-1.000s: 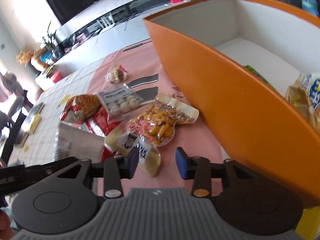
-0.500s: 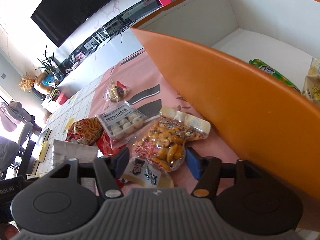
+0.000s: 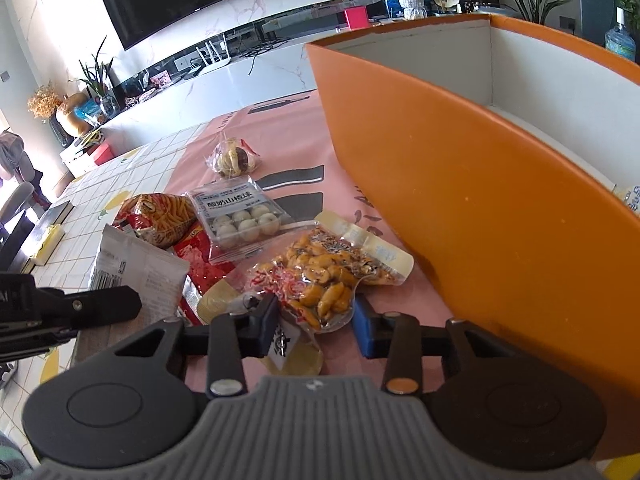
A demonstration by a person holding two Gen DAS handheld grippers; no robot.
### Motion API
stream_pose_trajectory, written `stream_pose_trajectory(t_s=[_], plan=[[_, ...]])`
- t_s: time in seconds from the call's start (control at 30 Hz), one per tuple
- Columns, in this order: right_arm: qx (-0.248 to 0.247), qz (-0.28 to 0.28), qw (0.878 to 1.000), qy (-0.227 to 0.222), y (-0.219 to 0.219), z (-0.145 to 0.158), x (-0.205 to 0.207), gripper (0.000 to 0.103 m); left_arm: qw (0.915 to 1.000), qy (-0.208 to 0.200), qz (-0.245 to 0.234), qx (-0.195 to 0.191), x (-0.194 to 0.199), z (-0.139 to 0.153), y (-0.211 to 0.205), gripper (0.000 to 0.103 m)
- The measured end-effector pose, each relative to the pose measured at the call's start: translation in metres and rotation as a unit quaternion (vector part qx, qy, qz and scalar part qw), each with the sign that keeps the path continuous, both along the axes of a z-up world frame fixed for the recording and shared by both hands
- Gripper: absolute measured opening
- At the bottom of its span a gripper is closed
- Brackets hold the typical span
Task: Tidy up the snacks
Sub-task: 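Grasp the clear cracker bag with right tool while left tool holds white packet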
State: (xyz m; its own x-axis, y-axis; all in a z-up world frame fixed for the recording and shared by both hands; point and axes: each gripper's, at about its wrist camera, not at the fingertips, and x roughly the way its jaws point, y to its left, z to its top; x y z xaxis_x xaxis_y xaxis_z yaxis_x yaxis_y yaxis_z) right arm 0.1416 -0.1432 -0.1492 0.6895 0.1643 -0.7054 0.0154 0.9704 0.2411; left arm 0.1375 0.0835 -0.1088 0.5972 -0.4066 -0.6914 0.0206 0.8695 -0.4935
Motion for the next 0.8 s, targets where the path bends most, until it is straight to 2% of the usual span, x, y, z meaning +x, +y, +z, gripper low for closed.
stream_pose_trajectory(t_s=[0.27,0.43,0.47,0.63,0.8], plan=[[-0.020,0.013,1.000,-0.008,0.000,0.017,-0.018,0.034,1.0000,-0.002,0.004,-0.005,-0.009,0.009,0.002,0.010],[-0.006,0.018,1.000,-0.007,-0.003,0.028,-0.033,0.033,1.0000,-0.006,-0.001,-0.008,-0.018,0.016,-0.001,0.010],[-0.005,0.024,1.000,-0.007,-0.003,0.031,-0.035,0.020,1.0000,-0.007,-0.001,-0.006,-0.020,0.017,-0.002,0.010],[0.001,0.026,1.000,0.000,-0.006,0.042,-0.045,0.019,0.9999,-0.010,-0.009,0.004,-0.029,0.024,-0.009,0.010],[0.018,0.026,0.999,-0.011,-0.014,0.056,-0.063,0.019,0.9996,-0.019,-0.017,0.006,-0.041,0.036,-0.017,0.010]])
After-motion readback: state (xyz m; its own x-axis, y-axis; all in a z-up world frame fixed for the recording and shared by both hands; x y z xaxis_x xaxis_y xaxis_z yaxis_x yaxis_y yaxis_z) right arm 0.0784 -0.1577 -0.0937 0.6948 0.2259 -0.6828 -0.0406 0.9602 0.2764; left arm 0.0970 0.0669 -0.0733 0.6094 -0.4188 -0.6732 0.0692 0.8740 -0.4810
